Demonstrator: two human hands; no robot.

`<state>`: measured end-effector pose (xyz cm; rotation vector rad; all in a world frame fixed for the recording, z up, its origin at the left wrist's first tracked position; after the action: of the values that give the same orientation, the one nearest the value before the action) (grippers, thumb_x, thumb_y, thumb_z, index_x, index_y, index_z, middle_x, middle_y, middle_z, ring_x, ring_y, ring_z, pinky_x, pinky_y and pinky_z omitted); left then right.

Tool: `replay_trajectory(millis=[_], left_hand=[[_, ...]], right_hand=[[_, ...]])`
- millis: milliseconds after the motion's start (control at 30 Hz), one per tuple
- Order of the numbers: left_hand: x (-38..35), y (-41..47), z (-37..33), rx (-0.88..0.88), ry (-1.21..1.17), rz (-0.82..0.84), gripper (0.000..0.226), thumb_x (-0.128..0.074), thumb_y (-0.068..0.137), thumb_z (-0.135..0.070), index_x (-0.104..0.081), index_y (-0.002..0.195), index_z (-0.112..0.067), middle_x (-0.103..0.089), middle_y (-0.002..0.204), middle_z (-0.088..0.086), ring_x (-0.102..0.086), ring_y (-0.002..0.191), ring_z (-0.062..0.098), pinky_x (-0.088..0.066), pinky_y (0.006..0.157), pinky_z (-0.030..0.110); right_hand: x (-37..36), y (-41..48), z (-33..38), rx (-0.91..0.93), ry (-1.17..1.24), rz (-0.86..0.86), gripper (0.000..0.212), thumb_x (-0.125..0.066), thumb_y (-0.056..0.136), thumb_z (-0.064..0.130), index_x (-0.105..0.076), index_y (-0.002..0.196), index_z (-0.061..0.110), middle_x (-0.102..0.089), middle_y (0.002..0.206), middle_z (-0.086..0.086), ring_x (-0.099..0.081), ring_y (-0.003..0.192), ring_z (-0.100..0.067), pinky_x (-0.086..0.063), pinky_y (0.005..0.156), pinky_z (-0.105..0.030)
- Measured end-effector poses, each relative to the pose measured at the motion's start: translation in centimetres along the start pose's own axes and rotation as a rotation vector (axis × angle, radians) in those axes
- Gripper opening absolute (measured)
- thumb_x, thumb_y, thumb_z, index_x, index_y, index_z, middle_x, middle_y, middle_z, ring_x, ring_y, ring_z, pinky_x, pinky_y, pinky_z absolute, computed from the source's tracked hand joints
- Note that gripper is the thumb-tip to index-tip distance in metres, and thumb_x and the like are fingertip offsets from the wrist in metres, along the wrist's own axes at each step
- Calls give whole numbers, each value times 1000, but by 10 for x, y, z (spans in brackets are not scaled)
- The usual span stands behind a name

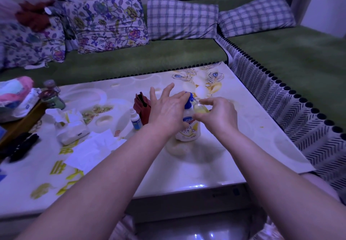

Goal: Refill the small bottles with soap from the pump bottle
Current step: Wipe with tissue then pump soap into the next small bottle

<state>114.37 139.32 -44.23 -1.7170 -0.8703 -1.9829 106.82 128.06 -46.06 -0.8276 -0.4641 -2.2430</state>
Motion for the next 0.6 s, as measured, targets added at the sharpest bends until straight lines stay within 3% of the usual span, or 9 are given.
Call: replay_trajectory(millis=[100,600], left_hand=[[4,1,2,24,-62,-4,74,-73,70,-46,-38,134,-34,-42,140,-20,-9,144,19,-4,110,63],[9,3,2,51,-83,12,78,-73,70,-48,-34,137,-35,-38,144,-18,-10,144,18,-4,110,63]], right_hand=[[2,1,2,-8,16,-5,49,-79,63,33,-69,111,32,-69,115,8,-64,102,-18,-49,91,-36],[6,1,9,-6,30,-16,48,-80,64,32,-69,110,32,-69,113,9,-62,103,-19,-47,94,-38]])
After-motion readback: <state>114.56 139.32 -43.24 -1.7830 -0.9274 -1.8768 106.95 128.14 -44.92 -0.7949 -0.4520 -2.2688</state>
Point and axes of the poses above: each hand's wrist, its own y-axis towards the middle knuckle, its own x-axis out of the back of the hand, z = x × y, the point moved 2 cm from there along y, towards the middle knuckle
